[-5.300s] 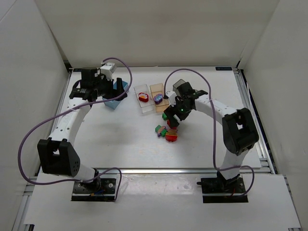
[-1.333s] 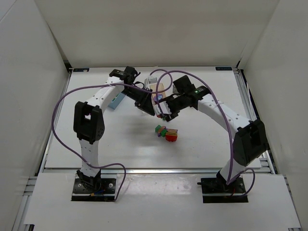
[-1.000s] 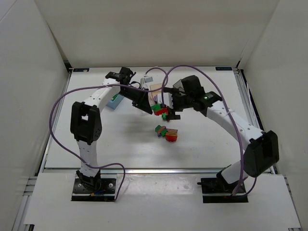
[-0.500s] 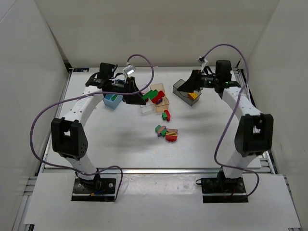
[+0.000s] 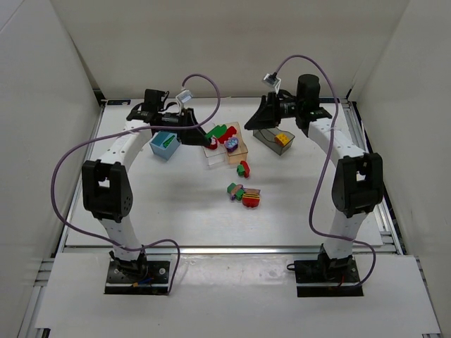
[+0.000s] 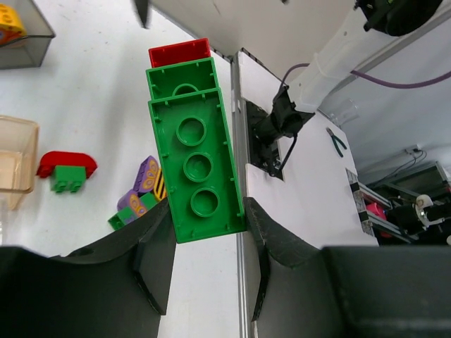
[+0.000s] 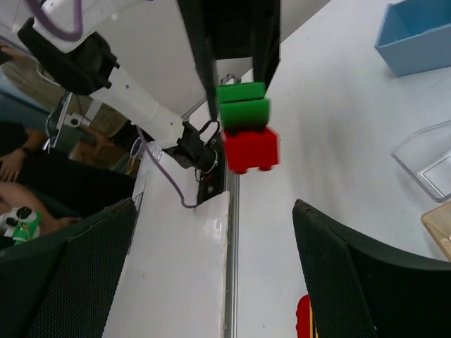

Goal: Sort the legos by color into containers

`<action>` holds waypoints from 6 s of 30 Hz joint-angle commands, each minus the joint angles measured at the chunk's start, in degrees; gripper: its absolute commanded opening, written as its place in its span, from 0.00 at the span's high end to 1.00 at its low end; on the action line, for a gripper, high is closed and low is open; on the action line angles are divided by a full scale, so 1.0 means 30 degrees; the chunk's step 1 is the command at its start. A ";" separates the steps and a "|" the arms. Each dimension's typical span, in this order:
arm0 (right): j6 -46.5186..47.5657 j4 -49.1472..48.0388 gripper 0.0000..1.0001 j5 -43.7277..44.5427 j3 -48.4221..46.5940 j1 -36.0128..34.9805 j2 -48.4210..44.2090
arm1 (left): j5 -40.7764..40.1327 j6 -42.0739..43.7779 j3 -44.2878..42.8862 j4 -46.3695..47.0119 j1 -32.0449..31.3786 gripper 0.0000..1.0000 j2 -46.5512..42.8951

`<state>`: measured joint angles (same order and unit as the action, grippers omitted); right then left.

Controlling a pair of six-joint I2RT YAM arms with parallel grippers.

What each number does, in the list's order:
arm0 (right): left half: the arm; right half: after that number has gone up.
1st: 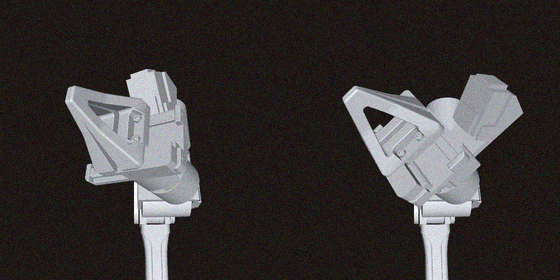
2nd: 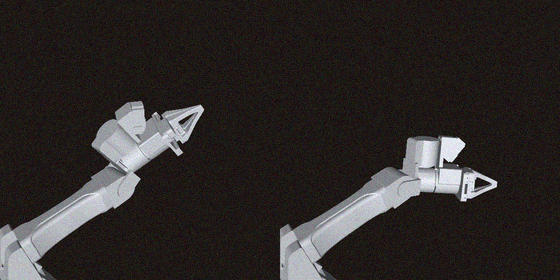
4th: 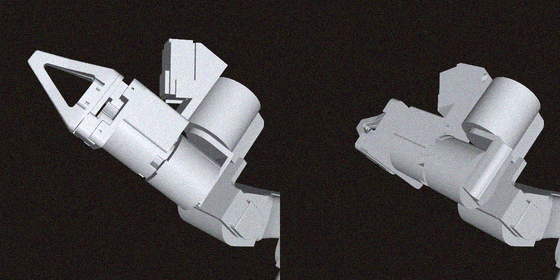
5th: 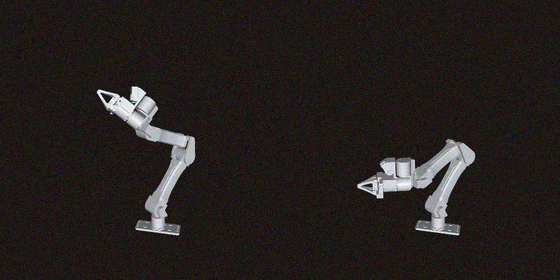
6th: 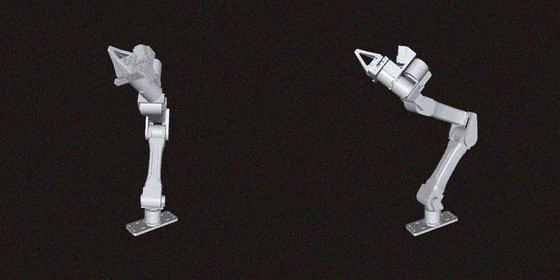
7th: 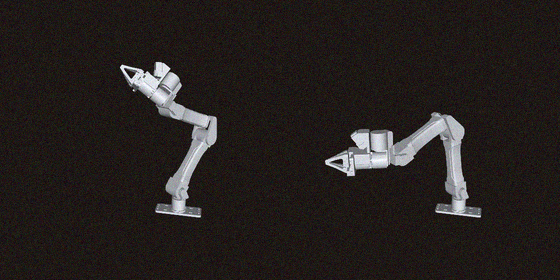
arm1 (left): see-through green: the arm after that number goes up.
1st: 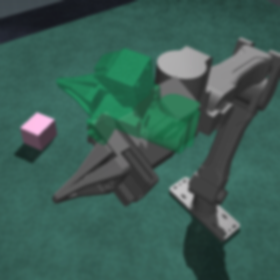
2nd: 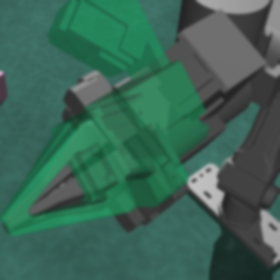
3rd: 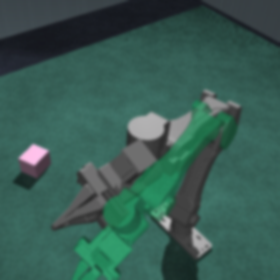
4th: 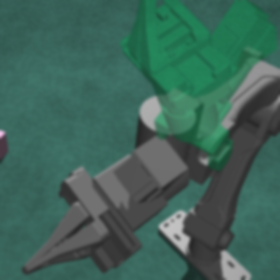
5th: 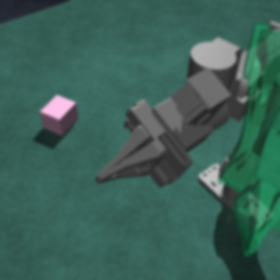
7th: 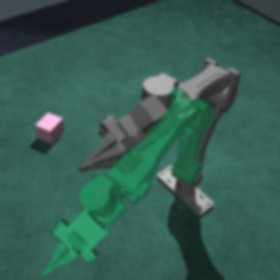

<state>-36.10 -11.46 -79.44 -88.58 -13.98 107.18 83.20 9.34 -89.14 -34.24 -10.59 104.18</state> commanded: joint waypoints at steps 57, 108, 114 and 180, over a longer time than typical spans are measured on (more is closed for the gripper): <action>1.3615 1.4456 0.80 0.0552 -0.5484 -0.2899 0.2273 | 0.2325 -0.0390 -0.2308 0.0134 -0.0454 0.90 0.0722; 1.9385 1.7796 1.00 0.7818 -0.2000 0.0849 -0.1854 | -1.5534 -0.5545 -0.2836 0.2358 0.0655 0.90 0.2217; 1.9562 1.7621 1.00 0.8140 -0.1471 0.1407 -0.2239 | -2.2747 -0.4259 -0.3509 0.0576 0.1653 0.90 0.2451; 2.1118 1.9614 1.00 0.1051 -1.0172 -0.3690 0.5026 | -0.0077 -0.2090 -0.5266 -0.0394 0.0132 0.21 0.2568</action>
<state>32.23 51.24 -72.75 -116.64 -25.34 121.54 81.91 -0.05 -105.03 -35.03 -9.61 116.66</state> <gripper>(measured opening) 0.415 0.795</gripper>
